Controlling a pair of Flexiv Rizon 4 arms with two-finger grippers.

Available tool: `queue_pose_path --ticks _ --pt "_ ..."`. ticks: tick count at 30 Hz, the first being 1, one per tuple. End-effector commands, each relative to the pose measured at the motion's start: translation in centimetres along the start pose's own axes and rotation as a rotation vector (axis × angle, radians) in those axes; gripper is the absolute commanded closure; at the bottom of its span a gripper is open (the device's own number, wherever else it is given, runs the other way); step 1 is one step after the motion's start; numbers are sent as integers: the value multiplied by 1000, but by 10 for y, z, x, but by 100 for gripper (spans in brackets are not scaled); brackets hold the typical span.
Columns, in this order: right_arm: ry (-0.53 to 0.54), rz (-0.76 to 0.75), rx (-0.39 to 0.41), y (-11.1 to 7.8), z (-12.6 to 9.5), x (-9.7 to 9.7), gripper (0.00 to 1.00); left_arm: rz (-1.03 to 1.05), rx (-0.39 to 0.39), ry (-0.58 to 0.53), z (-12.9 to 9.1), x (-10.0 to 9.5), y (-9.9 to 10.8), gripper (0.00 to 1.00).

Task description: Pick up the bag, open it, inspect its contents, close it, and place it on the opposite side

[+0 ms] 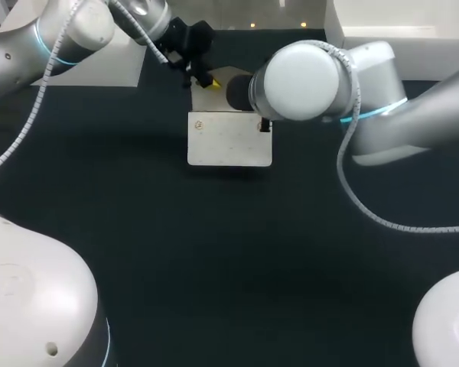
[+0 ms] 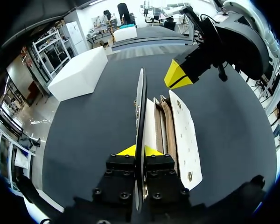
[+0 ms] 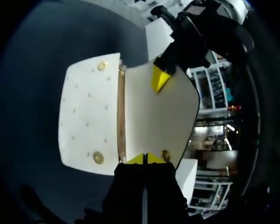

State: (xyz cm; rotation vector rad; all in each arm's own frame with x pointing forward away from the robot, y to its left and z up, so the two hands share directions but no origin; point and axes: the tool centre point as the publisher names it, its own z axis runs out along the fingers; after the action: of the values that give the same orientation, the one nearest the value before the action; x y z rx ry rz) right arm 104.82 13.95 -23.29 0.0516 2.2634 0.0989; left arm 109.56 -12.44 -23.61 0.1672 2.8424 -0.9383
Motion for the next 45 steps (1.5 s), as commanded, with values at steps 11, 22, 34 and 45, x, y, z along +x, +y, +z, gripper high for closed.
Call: queue_pose_path --ticks 11,22,34,45 --pt "44 -18 -18 9 47 -3 100 -9 -11 5 -10 -3 -11 100" --pt "69 -34 -32 13 50 4 100 -45 -9 -9 -13 -10 -13 100" --pt "98 -26 -33 11 45 24 100 -105 20 -35 -16 -16 -13 100" --pt "142 -17 -38 11 49 41 100 -106 57 -34 -18 -15 -17 100"
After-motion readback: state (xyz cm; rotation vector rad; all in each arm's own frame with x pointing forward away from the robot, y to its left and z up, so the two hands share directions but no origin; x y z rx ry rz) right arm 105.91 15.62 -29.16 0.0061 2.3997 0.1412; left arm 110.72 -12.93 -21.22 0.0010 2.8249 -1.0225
